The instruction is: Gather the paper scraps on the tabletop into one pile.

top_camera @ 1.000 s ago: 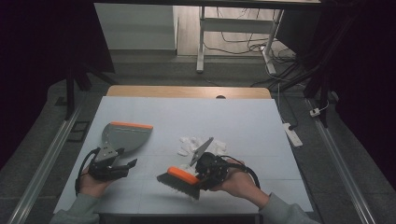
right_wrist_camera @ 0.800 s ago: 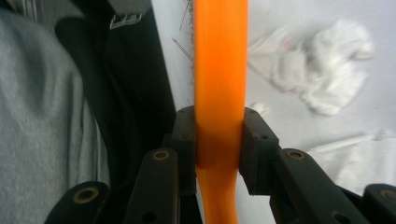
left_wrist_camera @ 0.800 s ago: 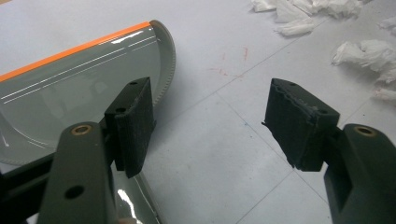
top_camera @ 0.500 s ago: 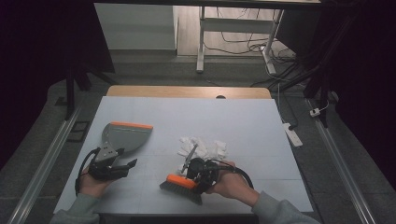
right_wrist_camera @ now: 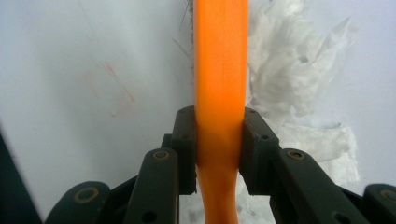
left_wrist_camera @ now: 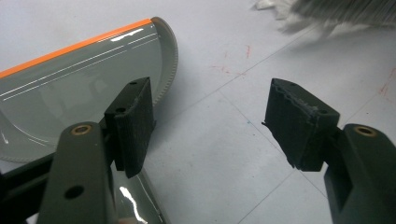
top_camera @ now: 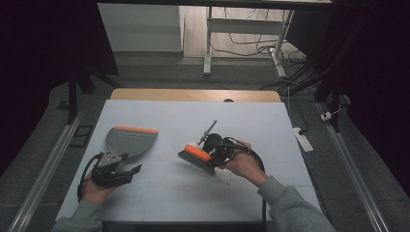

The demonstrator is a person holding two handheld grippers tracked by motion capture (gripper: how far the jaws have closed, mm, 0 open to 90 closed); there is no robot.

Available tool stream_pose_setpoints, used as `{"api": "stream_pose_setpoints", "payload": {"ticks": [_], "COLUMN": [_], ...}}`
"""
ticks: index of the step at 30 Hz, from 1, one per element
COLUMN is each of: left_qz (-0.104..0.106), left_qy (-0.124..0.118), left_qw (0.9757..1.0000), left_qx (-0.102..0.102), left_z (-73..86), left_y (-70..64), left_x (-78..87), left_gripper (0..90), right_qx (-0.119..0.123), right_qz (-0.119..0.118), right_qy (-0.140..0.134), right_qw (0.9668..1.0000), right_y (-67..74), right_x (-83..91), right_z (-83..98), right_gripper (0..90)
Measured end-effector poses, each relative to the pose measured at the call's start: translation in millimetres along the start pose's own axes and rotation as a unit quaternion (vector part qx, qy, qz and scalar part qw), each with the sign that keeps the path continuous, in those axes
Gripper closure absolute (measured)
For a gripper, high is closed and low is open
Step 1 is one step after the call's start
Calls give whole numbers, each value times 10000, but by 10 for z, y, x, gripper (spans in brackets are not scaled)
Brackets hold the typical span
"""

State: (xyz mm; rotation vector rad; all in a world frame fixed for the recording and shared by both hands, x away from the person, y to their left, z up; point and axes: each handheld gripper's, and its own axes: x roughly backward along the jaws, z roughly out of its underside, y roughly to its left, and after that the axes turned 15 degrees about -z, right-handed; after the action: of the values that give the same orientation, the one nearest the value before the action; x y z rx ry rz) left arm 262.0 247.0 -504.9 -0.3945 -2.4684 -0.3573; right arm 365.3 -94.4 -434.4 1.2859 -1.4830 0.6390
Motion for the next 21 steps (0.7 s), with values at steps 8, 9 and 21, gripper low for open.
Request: {"api": "stream_pose_setpoints", "payload": {"ticks": [8,9,21], "left_qz": [-11,-17,71], "left_qy": [-6,-18,-79], "left_qw": [10000,10000,9999], "left_qx": [-19,-5,-115], "left_z": [-7,-7,-14], "left_y": [-15,-14,-42], "left_x": [8,10,24], "left_gripper": [335,335,338], "right_qx": [-171,-304,-2403], "right_qz": [275,369,1073], "right_qy": [-920,-1020,-870], "right_qw": [9952,9936,9608], "right_y": [93,77,-571], "right_x": [471,515,521], "right_z": [201,252,933], "right_gripper": [704,704,704]}}
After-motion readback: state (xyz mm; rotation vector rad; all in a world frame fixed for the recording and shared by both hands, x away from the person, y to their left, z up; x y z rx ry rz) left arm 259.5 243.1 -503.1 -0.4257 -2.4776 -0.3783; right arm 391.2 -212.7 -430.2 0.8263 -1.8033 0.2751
